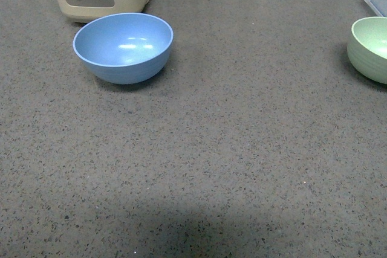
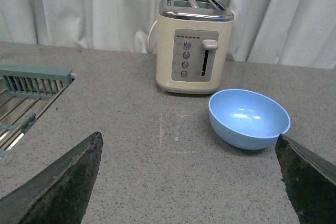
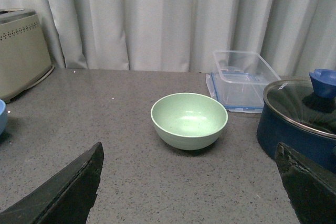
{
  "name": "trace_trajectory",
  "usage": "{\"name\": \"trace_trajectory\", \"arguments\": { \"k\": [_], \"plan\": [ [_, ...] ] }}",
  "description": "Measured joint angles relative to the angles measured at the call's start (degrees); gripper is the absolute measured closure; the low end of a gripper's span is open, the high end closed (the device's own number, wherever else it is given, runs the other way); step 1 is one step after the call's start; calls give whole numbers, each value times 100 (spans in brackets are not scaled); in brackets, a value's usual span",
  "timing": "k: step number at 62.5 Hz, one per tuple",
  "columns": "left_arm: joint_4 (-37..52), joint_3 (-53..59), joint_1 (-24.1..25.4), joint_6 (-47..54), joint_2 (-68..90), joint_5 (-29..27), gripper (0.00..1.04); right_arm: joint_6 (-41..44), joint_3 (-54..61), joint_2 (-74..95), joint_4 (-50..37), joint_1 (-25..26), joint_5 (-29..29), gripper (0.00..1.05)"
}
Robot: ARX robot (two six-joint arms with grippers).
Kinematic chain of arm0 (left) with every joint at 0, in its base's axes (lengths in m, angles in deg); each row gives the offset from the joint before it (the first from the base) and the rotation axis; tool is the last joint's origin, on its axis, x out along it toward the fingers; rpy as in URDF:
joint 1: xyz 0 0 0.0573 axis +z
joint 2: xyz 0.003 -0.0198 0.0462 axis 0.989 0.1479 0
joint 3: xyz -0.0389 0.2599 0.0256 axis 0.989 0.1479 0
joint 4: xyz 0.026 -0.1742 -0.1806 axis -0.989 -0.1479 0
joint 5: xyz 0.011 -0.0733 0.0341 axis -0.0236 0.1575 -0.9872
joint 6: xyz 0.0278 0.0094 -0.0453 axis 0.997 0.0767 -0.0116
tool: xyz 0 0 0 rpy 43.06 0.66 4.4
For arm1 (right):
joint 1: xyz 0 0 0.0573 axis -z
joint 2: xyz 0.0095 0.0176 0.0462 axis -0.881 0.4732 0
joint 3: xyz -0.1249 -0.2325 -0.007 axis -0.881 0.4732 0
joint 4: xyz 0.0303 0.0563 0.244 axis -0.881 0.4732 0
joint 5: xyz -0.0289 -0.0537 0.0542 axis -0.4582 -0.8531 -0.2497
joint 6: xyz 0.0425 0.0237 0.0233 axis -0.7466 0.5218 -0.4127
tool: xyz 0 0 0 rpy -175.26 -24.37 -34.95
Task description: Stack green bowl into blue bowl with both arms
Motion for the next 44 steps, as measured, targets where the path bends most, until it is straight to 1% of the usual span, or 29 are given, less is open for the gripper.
{"name": "trace_trajectory", "arguments": {
  "k": [44],
  "plan": [
    [0, 0, 0, 0, 0, 2, 6, 0, 0, 0, 0, 0, 0, 9]
  ]
}}
